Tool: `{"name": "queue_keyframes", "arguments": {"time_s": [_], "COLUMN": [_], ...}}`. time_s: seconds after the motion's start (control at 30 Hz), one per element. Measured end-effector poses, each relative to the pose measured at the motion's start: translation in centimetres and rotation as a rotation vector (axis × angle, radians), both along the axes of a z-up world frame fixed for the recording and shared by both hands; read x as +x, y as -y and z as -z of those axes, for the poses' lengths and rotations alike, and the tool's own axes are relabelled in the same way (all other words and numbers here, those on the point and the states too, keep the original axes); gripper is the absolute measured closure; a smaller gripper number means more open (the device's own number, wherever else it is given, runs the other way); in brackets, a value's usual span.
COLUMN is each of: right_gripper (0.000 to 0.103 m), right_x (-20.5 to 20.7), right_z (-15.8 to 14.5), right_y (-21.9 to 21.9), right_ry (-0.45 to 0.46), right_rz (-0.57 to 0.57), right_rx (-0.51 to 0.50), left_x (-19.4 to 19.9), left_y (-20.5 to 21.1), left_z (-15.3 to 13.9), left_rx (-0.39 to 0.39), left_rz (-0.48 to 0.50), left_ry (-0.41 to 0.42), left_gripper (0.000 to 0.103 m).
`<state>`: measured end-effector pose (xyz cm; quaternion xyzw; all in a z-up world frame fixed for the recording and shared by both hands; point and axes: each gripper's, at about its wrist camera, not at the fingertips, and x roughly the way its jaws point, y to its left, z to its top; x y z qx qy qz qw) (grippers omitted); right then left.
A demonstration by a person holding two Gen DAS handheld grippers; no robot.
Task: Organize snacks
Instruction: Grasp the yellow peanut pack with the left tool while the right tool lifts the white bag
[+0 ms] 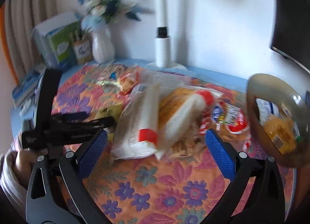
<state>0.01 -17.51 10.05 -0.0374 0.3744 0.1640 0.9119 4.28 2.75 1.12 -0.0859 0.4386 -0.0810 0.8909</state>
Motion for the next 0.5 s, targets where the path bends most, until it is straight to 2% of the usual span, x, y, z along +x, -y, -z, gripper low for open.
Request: {"name": "queue_keyframes", "arguments": {"time_s": [0.1, 0.13, 0.17, 0.2, 0.23, 0.3, 0.37, 0.43, 0.47, 0.5], "right_gripper": [0.003, 0.003, 0.003, 0.003, 0.003, 0.003, 0.003, 0.003, 0.003, 0.003], "right_x": [0.5, 0.7, 0.9, 1.0, 1.2, 1.8, 2.8, 3.6, 3.8, 4.1], "right_z": [1.3, 1.8, 2.3, 2.7, 3.1, 4.1, 5.6, 6.9, 7.1, 7.0], "right_y": [-2.6, -3.8, -4.8, -5.4, -6.1, -8.1, -10.0, -11.5, -11.6, -11.2], "right_ry": [-0.016, -0.02, -0.027, -0.03, -0.032, -0.023, -0.033, -0.006, 0.013, 0.019], "right_rz": [-0.045, -0.066, -0.086, -0.087, -0.082, -0.082, -0.056, -0.03, -0.026, -0.012], "right_rx": [-0.117, -0.162, -0.197, -0.219, -0.245, -0.316, -0.438, -0.56, -0.57, -0.53], "left_x": [1.3, 1.4, 1.3, 1.3, 1.2, 1.3, 1.6, 1.7, 1.7, 1.7], "left_y": [0.9, 1.0, 0.9, 0.6, -0.3, -1.3, -2.3, -2.3, -2.2, -2.2], "left_z": [0.2, 0.2, 0.1, -0.1, -0.4, -0.6, -0.4, -0.4, -0.3, -0.2], "left_rx": [0.044, 0.068, 0.103, 0.12, 0.141, 0.163, 0.119, 0.117, 0.122, 0.123], "left_rz": [0.018, 0.004, -0.017, -0.037, -0.083, -0.119, -0.108, -0.104, -0.103, -0.101], "left_ry": [-0.003, 0.002, 0.013, 0.022, 0.027, 0.025, 0.015, 0.021, 0.026, 0.029], "left_gripper": [0.006, 0.019, 0.026, 0.042, 0.048, 0.048, 0.046, 0.045, 0.045, 0.044]}}
